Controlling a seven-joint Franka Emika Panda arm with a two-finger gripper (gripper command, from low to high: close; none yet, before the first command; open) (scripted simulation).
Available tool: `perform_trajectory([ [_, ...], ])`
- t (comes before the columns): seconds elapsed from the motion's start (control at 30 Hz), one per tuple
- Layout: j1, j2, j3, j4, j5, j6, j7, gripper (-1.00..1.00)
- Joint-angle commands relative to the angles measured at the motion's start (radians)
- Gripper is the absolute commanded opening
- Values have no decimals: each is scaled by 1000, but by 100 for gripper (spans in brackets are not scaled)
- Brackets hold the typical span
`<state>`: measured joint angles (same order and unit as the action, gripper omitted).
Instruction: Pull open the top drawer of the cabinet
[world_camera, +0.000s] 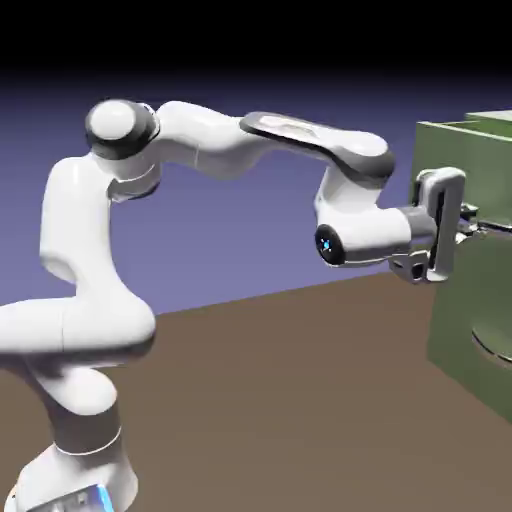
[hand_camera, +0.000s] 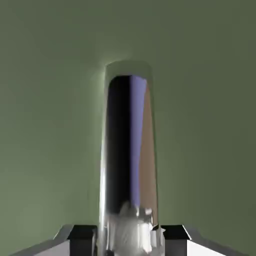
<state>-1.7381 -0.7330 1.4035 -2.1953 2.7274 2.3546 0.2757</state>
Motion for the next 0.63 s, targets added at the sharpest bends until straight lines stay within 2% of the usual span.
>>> perform_trajectory([
  [0.0, 36, -4, -33, -33, -7, -9, 2, -100],
  [0.47, 495, -236, -472, -513, -140, -135, 113, -100],
  [0.5, 495, -236, -472, -513, -140, -135, 113, 100],
  [0.6, 556, -296, -536, -585, -182, -141, 142, 100],
])
